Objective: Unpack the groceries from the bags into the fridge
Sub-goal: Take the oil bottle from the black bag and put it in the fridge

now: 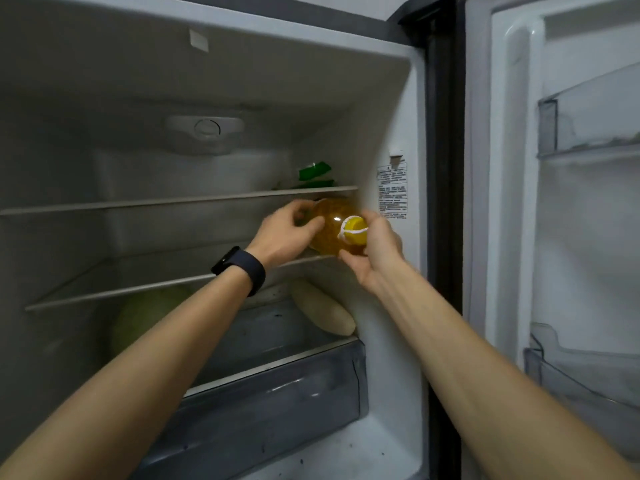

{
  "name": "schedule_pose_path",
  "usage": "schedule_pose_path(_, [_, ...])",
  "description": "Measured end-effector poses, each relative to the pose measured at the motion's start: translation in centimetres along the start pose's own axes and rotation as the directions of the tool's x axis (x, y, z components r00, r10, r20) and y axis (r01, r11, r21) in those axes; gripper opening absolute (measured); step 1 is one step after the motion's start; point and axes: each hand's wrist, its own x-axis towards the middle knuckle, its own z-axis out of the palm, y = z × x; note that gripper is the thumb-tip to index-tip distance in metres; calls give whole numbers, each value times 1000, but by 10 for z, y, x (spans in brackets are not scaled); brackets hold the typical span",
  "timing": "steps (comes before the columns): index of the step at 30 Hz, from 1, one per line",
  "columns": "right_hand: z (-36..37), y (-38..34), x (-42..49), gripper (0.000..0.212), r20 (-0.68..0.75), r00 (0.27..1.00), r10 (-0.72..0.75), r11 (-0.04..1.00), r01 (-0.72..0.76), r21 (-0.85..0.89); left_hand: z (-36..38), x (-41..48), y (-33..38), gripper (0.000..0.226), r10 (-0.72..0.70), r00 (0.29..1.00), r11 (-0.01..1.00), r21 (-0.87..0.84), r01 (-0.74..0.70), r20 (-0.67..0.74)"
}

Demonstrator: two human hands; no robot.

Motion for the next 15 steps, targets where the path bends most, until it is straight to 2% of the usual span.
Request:
schedule_pose_path(2, [0,16,9,41,42,999,27,1000,-27,-1,7,4,7,58,-43,999,999,-27,43,13])
schedule_pose_path(4, [-2,28,15,39,10,1000,25,999,-24,-37,13,9,11,64,-58,998,998,25,58,1])
schedule_pose_path(7, [-8,37,26,40,-13,1000,21,999,-20,39,20,20,4,71,-112,991,994,7,112,74])
schedule_pose_path(9, [-15,45,31,53,34,997,75,994,-77,77,26,22,-1,75,-131,988,989,-50,136,86])
schedule_pose_path(12, [-22,61,38,71,126,981,146,985,-156,77,30,23,-5,62,-123,992,980,-154,125,23])
schedule_pose_path(15, [-21,74,46,86,214,967,138,980,-165,112,26,27,-9,58,-110,991,976,-183,121,71])
